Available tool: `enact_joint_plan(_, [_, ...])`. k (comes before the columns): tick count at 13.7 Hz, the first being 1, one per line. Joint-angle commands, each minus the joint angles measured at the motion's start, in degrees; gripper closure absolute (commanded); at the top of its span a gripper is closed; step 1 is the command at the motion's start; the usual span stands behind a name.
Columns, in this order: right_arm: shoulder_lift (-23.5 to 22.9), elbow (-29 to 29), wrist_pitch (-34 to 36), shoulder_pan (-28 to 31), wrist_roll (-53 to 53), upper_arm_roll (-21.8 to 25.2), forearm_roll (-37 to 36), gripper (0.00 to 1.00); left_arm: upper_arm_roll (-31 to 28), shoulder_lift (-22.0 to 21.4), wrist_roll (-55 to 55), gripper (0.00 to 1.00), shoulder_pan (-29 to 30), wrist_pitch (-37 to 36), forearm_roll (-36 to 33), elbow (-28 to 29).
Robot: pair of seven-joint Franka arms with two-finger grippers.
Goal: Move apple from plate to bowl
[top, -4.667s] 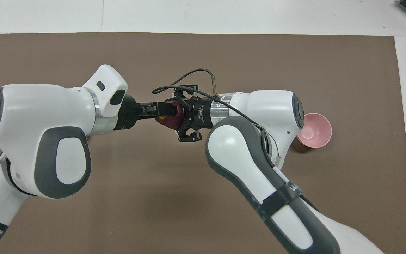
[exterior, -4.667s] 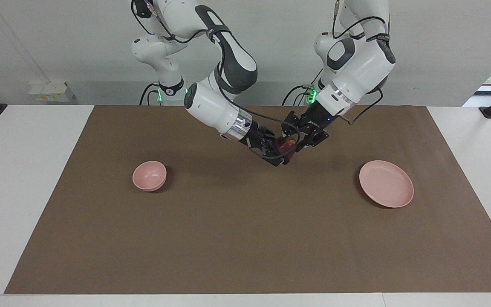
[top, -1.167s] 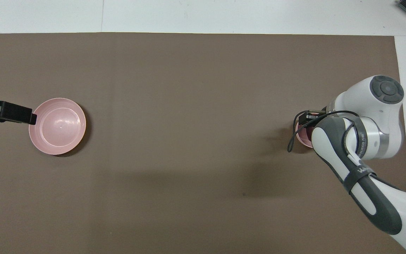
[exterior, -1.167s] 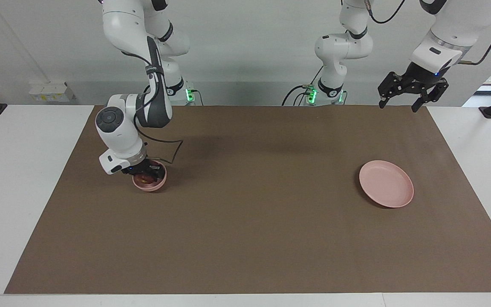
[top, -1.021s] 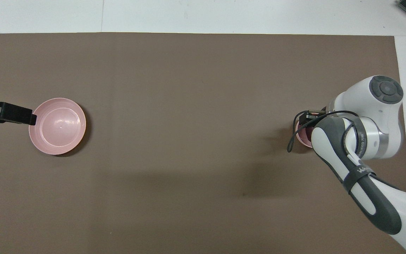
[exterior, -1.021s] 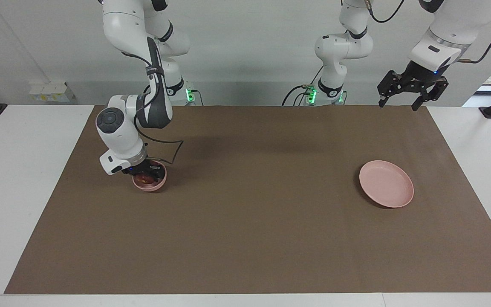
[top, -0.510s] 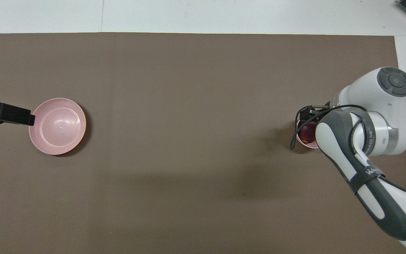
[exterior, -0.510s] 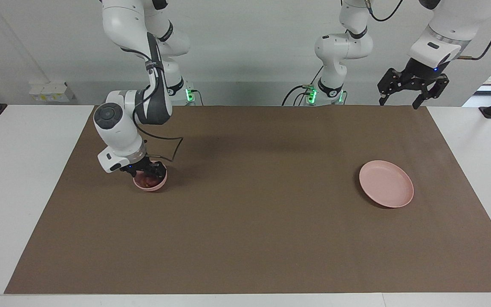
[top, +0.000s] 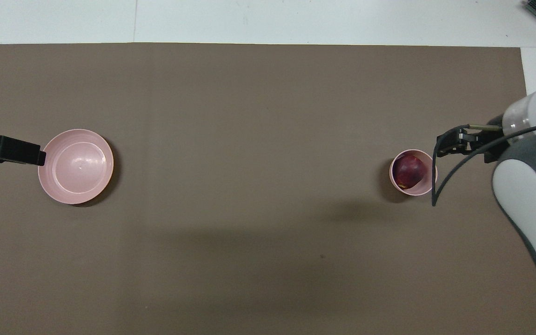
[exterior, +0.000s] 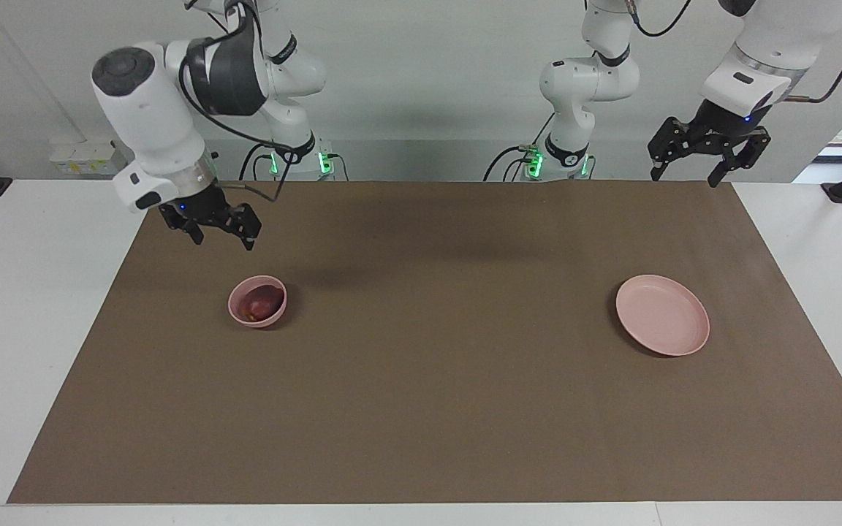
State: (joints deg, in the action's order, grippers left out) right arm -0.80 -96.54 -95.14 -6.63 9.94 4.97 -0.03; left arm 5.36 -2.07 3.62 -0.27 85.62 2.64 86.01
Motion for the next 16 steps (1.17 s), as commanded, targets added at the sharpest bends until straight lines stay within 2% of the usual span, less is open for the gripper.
enact_joint_plan(1, [0.36,8.62,10.28,0.12,-0.8,-0.93,-1.12,0.0,0.18,-0.21,0.78,0.0,0.44,-0.37,-1.06,-0.49])
enact_joint_plan(2, [0.54,11.26,13.28,0.12,-0.97,-0.93,-1.2,0.0,0.18,-0.39,0.78,0.0,0.44,-0.28,-0.98,-0.41])
enact_joint_plan(4, [1.76,11.64,14.54,0.21,-5.08,-0.67,-1.46,0.0,0.09,-0.39,0.95,0.0,0.44,-0.28,-0.89,-0.41])
enact_joint_plan(6, [7.71,2.12,10.79,0.92,-6.07,-0.67,-1.29,0.0,0.0,-1.17,0.69,0.0,0.44,-0.36,-0.53,-0.41])
enact_joint_plan(7, [9.22,-0.03,9.11,0.83,-5.72,-0.67,-1.29,0.0,0.09,-1.35,0.69,0.0,0.44,-0.28,-0.54,-0.32])
enact_joint_plan(11, [8.54,0.65,8.91,1.0,-6.25,-0.41,-1.38,0.0,0.09,-1.27,0.78,0.0,0.44,-0.01,-0.54,-0.41])
enact_joint_plan(14, [5.3,6.17,11.45,1.18,-6.95,-0.32,-1.03,0.0,0.09,-1.27,0.78,0.0,0.44,-0.1,-0.54,-0.32])
enact_joint_plan(16, [5.54,5.67,11.2,1.09,-6.95,-0.23,-0.67,0.0,0.09,-1.27,0.78,0.0,0.44,-0.1,-0.71,-0.32])
